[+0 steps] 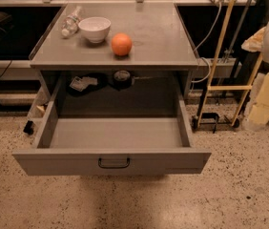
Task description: Close top drawer
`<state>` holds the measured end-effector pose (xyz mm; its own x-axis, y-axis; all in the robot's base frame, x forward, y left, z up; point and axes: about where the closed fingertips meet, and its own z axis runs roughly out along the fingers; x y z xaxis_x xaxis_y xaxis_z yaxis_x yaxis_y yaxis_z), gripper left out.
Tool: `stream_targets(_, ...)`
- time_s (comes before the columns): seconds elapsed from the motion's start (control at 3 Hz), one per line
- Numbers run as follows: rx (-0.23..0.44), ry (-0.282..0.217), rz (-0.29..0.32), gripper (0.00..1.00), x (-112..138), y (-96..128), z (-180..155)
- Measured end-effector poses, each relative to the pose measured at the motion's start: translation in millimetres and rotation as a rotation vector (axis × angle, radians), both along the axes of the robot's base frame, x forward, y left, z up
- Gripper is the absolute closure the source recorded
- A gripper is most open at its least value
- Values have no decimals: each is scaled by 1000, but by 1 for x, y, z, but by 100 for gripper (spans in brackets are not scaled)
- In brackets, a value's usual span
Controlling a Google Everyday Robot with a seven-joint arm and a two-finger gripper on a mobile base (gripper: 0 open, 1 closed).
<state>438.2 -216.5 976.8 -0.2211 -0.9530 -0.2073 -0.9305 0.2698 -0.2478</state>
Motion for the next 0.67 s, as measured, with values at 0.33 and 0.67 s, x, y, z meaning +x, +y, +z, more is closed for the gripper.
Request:
stream_targets(0.33, 0, 0, 0, 0, 0, 0, 0)
stream_targets(0.67, 9, 4, 28, 0, 1, 7, -13)
